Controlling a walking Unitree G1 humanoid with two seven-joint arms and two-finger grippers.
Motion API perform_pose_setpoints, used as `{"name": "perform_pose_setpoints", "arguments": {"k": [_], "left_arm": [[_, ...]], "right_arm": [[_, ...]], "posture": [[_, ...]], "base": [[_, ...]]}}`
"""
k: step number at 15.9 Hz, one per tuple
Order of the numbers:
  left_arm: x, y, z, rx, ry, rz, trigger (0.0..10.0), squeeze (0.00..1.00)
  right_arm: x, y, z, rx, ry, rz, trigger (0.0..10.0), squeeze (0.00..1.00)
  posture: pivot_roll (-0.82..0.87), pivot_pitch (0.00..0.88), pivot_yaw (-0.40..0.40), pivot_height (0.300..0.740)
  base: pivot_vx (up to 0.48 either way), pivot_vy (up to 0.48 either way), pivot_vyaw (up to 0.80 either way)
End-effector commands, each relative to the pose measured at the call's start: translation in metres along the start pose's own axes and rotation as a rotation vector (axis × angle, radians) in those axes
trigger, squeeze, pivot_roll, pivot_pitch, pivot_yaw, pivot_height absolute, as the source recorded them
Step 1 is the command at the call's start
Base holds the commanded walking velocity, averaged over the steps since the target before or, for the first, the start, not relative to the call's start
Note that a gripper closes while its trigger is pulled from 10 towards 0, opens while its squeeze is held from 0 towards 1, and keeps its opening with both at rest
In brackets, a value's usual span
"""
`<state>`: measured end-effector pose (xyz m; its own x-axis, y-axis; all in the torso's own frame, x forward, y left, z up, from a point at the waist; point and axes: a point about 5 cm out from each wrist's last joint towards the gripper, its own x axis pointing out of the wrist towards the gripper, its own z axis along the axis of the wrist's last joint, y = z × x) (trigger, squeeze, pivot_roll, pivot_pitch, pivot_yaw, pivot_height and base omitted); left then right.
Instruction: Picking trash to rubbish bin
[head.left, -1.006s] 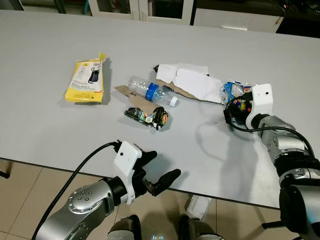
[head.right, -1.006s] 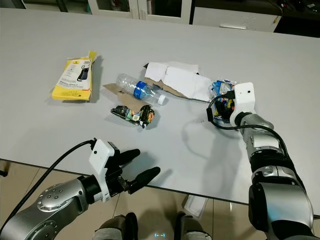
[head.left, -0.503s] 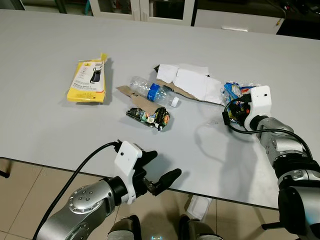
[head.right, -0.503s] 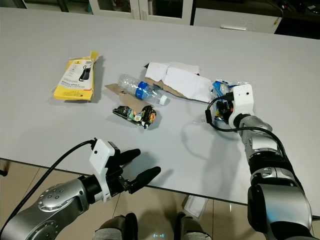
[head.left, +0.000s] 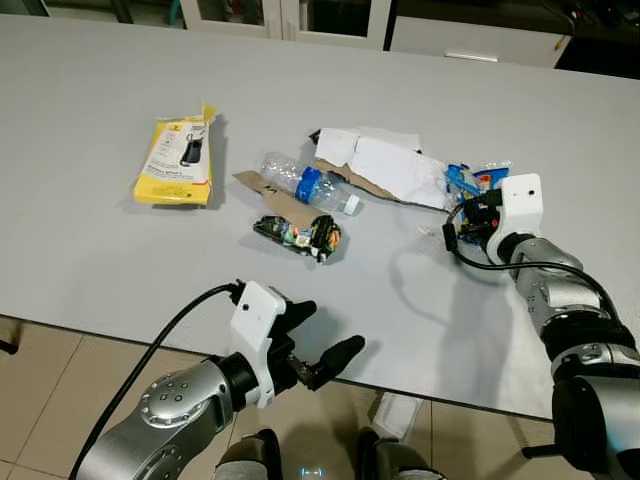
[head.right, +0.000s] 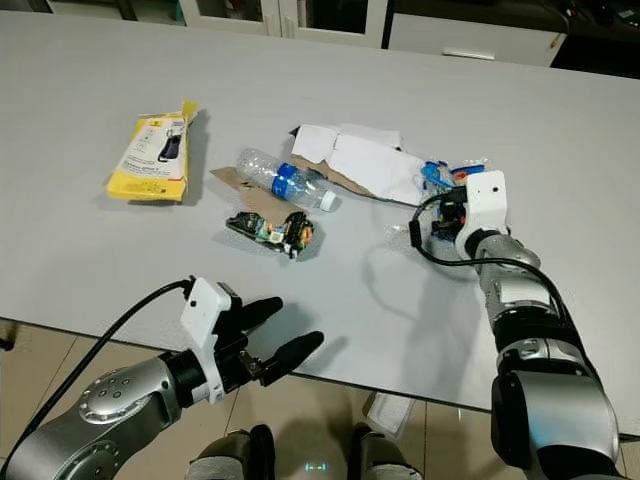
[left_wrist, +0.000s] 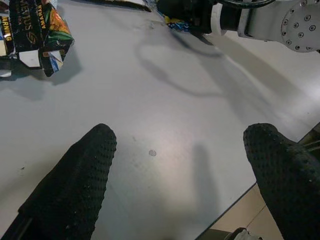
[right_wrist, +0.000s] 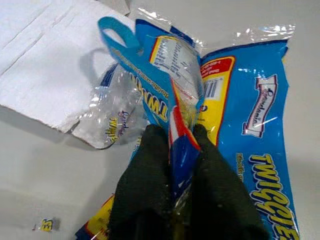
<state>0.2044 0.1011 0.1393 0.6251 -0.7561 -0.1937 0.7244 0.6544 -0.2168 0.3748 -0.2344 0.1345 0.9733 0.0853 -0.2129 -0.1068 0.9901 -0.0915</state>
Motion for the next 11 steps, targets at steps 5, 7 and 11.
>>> {"name": "perform_pose_setpoints", "arguments": {"k": [5,7,11], "left_arm": [[0.004,-0.002,0.001,-0.001,-0.016,-0.002,10.0,0.0],[0.006,-0.001,0.002,0.008,-0.026,0.007,10.0,0.0],[0.01,0.008,0.007,0.027,-0.064,0.057,10.0,0.0]], "right_arm": [[-0.003,-0.004,-0.008,0.065,-0.032,-0.055,0.0,0.0],[-0.003,-0.006,0.0,0.078,-0.079,-0.067,0.0,0.0],[-0.002,-0.009,0.026,0.116,-0.215,-0.089,0.0,0.0]], "posture": [[-0.02,0.206,-0.009,0.74],[-0.02,0.201,-0.012,0.74],[-0.03,0.183,-0.02,0.74]], "base": [[0.0,0.0,0.0],[0.0,0.0,0.0],[0.0,0.0,0.0]]}}
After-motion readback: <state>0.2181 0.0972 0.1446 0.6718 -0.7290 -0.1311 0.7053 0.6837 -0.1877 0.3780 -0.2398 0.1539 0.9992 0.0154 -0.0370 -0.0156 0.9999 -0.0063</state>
